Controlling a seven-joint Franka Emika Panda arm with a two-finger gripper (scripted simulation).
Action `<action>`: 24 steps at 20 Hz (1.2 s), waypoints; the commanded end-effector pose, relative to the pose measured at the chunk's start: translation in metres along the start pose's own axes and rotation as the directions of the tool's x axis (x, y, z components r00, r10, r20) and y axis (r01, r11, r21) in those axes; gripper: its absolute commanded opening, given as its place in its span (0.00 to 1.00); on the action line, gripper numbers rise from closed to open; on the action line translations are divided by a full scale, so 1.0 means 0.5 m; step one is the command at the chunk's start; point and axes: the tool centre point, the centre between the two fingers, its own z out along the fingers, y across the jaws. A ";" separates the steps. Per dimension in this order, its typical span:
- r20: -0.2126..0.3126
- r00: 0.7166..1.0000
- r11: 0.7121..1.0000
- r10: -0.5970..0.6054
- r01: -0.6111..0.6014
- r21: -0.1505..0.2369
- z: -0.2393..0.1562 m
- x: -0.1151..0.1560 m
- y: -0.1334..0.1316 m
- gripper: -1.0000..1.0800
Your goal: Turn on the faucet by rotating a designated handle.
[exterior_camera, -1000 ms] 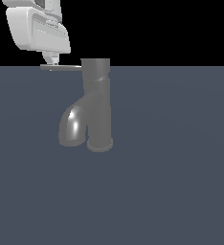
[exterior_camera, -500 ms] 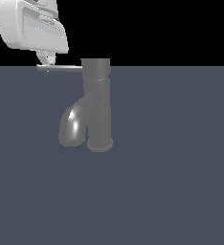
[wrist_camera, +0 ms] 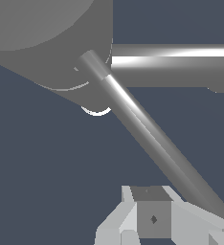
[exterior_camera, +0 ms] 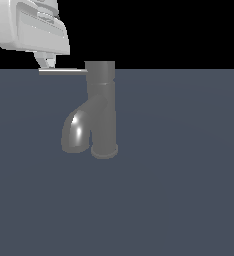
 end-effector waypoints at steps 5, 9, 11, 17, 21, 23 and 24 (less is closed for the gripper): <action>-0.003 1.000 1.000 0.004 -0.004 -0.003 0.000 0.039 0.032 0.00; -0.003 1.000 1.000 0.003 -0.003 -0.003 0.000 0.059 0.052 0.00; -0.003 1.000 1.000 0.003 -0.003 -0.003 0.000 0.069 0.062 0.00; -0.003 1.000 1.000 0.002 -0.002 -0.004 0.000 0.100 0.092 0.00; -0.003 1.000 1.000 0.001 -0.001 -0.004 -0.001 0.121 0.113 0.00; -0.003 1.000 1.000 0.000 0.000 -0.005 -0.001 0.131 0.123 0.00; -0.003 1.000 1.000 0.000 0.000 -0.005 -0.001 0.137 0.128 0.00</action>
